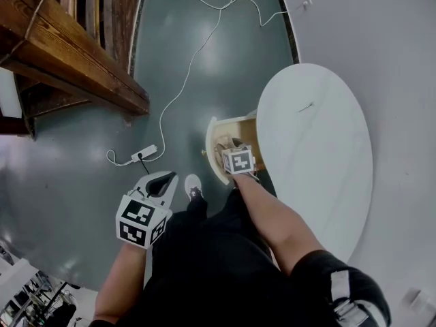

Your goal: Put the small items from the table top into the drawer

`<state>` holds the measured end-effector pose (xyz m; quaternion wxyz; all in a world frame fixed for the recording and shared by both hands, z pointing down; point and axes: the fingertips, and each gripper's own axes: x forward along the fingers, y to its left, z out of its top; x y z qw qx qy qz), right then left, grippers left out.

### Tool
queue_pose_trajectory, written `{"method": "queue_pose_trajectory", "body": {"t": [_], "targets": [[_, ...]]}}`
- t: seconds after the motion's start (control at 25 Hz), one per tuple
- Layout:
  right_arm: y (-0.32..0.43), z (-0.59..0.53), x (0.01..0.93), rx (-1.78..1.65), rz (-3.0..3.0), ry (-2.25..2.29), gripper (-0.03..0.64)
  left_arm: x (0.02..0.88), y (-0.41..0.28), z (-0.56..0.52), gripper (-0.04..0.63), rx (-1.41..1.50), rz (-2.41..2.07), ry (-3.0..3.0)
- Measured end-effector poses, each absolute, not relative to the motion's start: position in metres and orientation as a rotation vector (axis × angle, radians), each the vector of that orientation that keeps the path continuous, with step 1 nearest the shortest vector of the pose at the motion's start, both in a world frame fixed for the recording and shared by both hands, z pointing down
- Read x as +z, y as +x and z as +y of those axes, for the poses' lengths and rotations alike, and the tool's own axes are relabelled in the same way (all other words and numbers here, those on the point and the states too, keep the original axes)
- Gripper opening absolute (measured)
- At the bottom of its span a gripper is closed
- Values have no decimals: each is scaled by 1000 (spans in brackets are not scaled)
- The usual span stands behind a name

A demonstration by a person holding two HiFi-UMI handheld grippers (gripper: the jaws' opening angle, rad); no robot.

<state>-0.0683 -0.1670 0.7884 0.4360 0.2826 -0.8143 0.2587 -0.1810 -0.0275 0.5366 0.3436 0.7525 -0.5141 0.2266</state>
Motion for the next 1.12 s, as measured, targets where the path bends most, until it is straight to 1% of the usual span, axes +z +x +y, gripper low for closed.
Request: {"method": "queue_pose_trajectory", "body": {"t": [0.08,0.16,0.24,0.36,0.48,0.56,0.72,0.88,1.12], "targets": [[-69,-165,776,635,-2045,700,241,534,-180,-29,15,579,-1338,1968],[-69,-162,760,639,-2078,698,201,530,-177,-30,15,571,-1335,1985],[-68,-159,741,660,-2129,701,178,526,-173,-31,15,569,-1333,2005],[-66,-153,703,694,-2218,710,118,520,-170,-33,15,561,-1337,2028],[-65,-145,661,700,-2308,696,44,514,-168,-35,15,541,-1340,2046],[-67,-140,634,702,-2374,672,18,511,-165,-38,15,521,-1339,2060],[-71,-129,580,691,-2482,633,9,503,-160,-41,15,498,-1339,2091],[-72,-116,537,610,-2547,601,8,498,-154,-45,15,512,-1326,2131],[-63,-104,504,446,-2585,597,9,489,-137,-55,15,539,-1292,2209]]}}
